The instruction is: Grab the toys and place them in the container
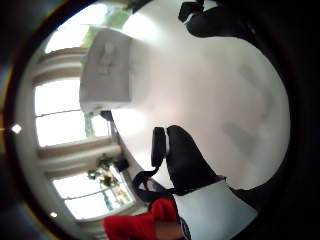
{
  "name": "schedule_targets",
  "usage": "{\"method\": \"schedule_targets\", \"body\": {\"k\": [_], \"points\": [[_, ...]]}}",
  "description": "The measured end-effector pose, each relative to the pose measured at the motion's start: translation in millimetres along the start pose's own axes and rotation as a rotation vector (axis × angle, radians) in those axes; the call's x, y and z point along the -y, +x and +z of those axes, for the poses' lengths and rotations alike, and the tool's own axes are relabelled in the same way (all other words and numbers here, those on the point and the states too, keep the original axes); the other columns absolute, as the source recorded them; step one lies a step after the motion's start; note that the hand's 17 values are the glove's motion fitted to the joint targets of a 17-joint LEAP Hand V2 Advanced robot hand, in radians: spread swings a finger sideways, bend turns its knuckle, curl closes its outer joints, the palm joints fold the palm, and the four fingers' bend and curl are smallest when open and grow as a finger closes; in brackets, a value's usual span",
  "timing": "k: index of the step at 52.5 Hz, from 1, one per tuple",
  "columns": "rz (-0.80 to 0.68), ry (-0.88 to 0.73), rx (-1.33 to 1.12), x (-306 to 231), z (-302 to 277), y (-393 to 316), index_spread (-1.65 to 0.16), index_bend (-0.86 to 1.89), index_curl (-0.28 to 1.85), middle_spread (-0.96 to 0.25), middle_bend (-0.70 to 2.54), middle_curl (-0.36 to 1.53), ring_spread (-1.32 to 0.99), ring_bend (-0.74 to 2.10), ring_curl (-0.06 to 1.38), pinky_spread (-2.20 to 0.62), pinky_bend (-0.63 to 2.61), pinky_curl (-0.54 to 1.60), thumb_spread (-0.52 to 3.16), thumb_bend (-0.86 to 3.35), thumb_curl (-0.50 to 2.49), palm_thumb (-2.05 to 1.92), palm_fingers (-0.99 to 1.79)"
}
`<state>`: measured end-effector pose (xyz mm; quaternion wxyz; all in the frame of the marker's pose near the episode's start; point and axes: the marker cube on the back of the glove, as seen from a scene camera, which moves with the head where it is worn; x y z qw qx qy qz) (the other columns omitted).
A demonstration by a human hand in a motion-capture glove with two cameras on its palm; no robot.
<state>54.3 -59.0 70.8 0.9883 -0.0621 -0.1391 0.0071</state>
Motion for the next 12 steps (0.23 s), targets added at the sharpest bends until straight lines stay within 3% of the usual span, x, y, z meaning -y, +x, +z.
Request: {"method": "schedule_targets", "body": {"k": [12], "points": [[0.005, -0.001, 0.012, -2.5, 0.5, 0.2, -0.47, 0.38, 0.44, -0.11, 0.13, 0.2, -0.01, 0.18, 0.24, 0.11, 0.7, 0.34, 1.23, -0.02, 0.34, 0.04, -0.08]]}}
